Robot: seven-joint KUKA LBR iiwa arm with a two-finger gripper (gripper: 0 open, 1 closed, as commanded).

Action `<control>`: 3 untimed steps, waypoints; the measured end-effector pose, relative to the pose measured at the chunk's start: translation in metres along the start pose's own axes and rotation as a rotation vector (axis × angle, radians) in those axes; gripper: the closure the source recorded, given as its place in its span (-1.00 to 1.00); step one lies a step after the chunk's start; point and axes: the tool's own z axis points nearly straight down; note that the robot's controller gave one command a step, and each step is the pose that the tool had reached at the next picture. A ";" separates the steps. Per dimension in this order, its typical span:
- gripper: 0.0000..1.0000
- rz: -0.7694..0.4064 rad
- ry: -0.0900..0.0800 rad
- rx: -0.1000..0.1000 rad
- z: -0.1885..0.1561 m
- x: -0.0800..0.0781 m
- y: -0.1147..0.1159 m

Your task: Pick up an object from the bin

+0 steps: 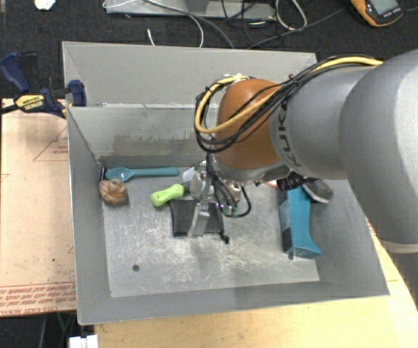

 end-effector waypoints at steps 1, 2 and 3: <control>1.00 -0.249 0.009 0.001 0.024 -0.061 0.009; 1.00 -0.248 0.009 0.000 0.024 -0.061 0.009; 1.00 -0.333 0.009 0.001 -0.041 -0.043 0.008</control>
Offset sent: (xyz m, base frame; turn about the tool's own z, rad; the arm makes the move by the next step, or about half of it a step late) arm 0.0000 0.0000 0.0000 0.0000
